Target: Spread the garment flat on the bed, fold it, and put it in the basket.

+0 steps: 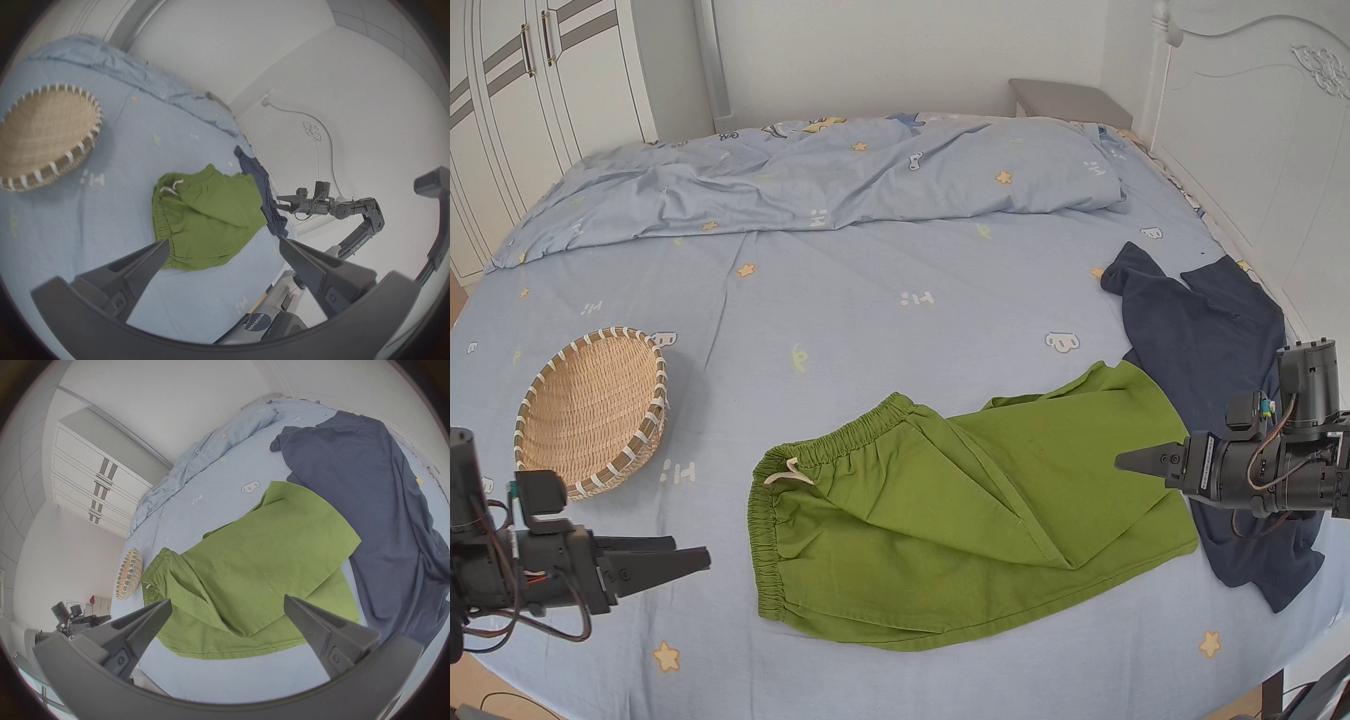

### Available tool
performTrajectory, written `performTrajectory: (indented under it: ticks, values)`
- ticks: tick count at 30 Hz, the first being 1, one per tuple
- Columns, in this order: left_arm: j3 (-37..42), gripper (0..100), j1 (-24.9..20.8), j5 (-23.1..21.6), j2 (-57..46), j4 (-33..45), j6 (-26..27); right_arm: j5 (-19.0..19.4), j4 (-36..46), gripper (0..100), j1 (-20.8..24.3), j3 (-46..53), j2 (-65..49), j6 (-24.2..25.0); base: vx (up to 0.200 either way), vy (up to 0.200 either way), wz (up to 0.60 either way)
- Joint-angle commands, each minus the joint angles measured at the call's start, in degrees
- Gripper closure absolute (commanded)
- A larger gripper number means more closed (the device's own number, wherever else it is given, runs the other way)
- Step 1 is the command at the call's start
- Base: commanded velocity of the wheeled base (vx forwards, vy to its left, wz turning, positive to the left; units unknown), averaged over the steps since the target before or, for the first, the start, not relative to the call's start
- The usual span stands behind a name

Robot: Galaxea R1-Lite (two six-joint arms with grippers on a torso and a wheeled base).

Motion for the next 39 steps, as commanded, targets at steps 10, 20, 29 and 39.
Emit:
performTrajectory:
  ticks: [10, 20, 29, 39]
  values:
    - [5.9, 0, 1.36, -11.33, 39.18, -21.84, 1.33, -0.03, -8.36, 0, 1.65, 5.21, 0.88, -0.5, 0.0, 0.0, 0.0]
    - [4.85, 0, 0.66, -11.33, 41.82, -22.11, 1.42, -0.03, -8.27, 0, 1.65, 5.3, 0.88, -0.5, 0.0, 0.0, 0.0]
    - [3.71, 0, -2.41, -11.24, 47.62, -28.88, 0.8, -0.12, -8.27, 0, 1.73, 5.39, 0.88, -0.5, 0.0, 0.0, 0.0]
    - [2.91, 100, -2.5, -11.24, 49.38, -30.72, 0.63, -0.2, -8.45, 0, 1.65, 5.3, 0.79, -0.5, 0.0, 0.0, 0.0]
